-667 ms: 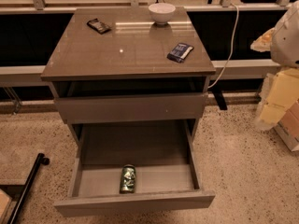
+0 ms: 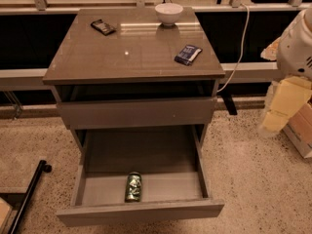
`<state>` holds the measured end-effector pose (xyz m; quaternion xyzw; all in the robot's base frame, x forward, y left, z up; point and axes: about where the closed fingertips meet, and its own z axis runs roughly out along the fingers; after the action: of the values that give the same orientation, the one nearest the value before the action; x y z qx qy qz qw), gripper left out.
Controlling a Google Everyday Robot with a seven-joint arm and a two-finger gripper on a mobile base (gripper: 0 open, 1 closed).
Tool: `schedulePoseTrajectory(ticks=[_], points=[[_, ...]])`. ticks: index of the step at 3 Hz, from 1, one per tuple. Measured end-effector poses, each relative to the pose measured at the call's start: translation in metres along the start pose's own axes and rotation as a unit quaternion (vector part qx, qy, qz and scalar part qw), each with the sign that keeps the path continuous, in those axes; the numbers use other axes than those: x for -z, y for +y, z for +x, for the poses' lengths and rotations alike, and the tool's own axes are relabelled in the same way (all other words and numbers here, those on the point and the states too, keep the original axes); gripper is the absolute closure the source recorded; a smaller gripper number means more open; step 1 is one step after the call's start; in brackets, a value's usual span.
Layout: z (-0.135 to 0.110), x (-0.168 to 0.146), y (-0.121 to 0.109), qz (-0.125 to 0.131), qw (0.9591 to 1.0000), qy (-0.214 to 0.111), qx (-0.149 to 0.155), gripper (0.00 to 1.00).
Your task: Pick green can from middle drawer and place on counter
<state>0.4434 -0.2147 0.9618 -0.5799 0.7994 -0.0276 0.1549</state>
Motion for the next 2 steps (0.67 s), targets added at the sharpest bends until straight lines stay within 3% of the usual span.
schedulePoseTrajectory(ticks=[1,2], points=[[0.0013,-0.0418,-0.0034,-0.016,0.9976,0.012,-0.066,0.00],[0.0007,-0.0458,-0.0032,-0.018,0.9933,0.013,-0.114,0.00]])
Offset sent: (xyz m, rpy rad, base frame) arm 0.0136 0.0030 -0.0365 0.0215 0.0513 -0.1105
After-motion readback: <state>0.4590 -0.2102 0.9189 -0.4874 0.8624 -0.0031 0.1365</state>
